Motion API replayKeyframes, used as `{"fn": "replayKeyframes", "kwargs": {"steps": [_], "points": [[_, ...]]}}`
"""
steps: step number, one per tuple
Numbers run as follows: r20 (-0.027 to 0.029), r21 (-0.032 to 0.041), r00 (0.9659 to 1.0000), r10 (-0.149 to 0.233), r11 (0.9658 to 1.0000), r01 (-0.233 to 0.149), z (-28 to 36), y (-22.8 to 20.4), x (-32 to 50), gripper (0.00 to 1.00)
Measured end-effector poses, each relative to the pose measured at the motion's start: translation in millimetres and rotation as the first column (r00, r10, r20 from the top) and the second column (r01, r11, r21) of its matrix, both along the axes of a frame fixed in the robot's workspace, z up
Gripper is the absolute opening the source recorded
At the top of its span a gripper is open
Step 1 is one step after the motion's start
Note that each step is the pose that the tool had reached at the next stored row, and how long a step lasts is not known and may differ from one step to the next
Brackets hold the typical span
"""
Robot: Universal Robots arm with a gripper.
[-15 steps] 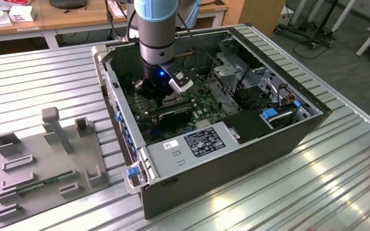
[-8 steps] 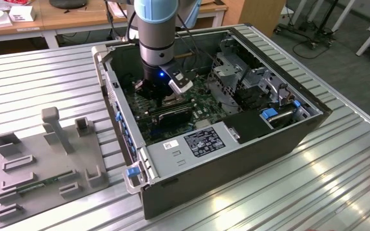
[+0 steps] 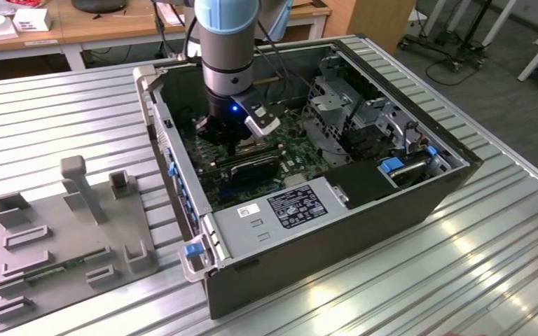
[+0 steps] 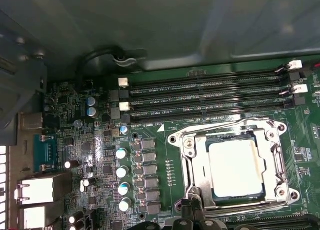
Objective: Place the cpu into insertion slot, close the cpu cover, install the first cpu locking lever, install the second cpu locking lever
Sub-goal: 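Install the second cpu locking lever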
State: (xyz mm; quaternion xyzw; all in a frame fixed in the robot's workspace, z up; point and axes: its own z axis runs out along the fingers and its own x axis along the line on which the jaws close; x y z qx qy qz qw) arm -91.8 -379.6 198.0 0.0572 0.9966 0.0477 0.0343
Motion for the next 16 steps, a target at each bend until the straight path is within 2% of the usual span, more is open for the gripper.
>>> {"fn": "replayKeyframes", "kwargs": {"steps": [5,10,16], "points": [[0.0000,0.0010,1.0000,0.000,1.0000,0.000,0.1,0.1,-1.1,0.10],[0.0002,0.0056,1.0000,0.000,1.0000,0.000,-0.1,0.1,-3.6,0.10],[0.0004,0.0064,1.0000,0.000,1.0000,0.000,-0.3,0.1,-4.7,0.10]]}}
